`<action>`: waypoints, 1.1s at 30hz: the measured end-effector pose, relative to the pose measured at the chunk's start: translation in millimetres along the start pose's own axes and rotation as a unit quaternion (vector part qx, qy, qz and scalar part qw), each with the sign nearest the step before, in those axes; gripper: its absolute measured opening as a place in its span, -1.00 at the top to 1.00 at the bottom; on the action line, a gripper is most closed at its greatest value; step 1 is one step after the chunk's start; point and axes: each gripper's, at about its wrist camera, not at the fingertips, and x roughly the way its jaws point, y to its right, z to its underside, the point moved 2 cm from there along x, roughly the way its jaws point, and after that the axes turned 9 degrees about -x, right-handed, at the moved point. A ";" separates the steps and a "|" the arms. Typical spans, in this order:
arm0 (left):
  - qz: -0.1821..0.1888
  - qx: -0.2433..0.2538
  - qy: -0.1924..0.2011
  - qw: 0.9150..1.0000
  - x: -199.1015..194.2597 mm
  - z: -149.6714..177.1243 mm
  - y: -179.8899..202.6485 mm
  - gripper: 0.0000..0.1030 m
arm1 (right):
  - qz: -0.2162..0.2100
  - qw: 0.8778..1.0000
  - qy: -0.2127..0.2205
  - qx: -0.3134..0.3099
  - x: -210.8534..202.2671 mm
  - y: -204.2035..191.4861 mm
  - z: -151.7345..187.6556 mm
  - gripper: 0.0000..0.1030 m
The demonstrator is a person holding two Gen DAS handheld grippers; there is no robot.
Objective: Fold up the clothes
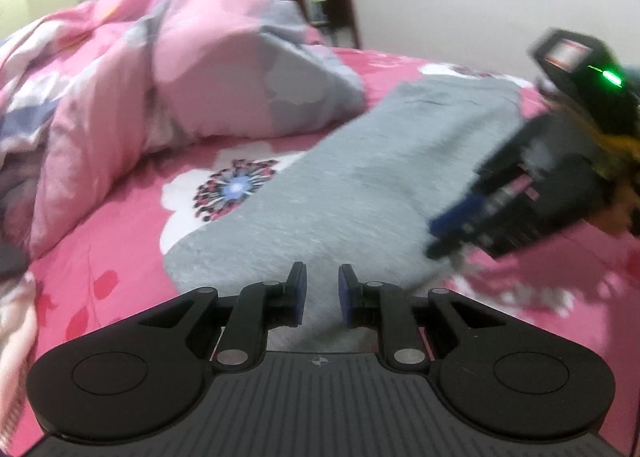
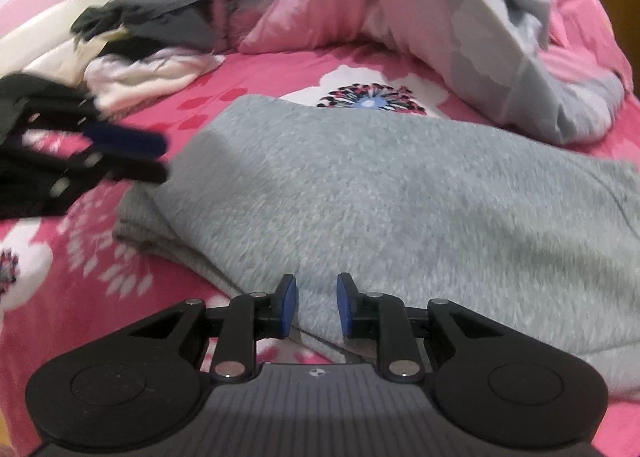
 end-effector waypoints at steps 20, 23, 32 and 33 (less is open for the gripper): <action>-0.006 -0.061 -0.031 0.998 6.9 47.7 -19.5 0.60 | -0.050 0.994 0.006 -0.099 42.0 -41.8 -34.8 0.52; 0.015 -0.081 -0.038 0.996 1.1 43.2 -30.7 0.56 | -0.028 0.992 -0.001 -0.124 34.2 -51.6 -47.6 0.51; 0.082 -0.307 -0.094 0.943 -18.1 44.3 -129.0 0.34 | 0.000 0.963 0.020 -0.268 8.8 -105.8 -62.5 -0.05; 0.089 -0.327 -0.101 0.936 -14.2 45.2 -138.3 0.31 | 0.003 0.956 0.015 -0.293 9.7 -112.9 -59.0 -0.22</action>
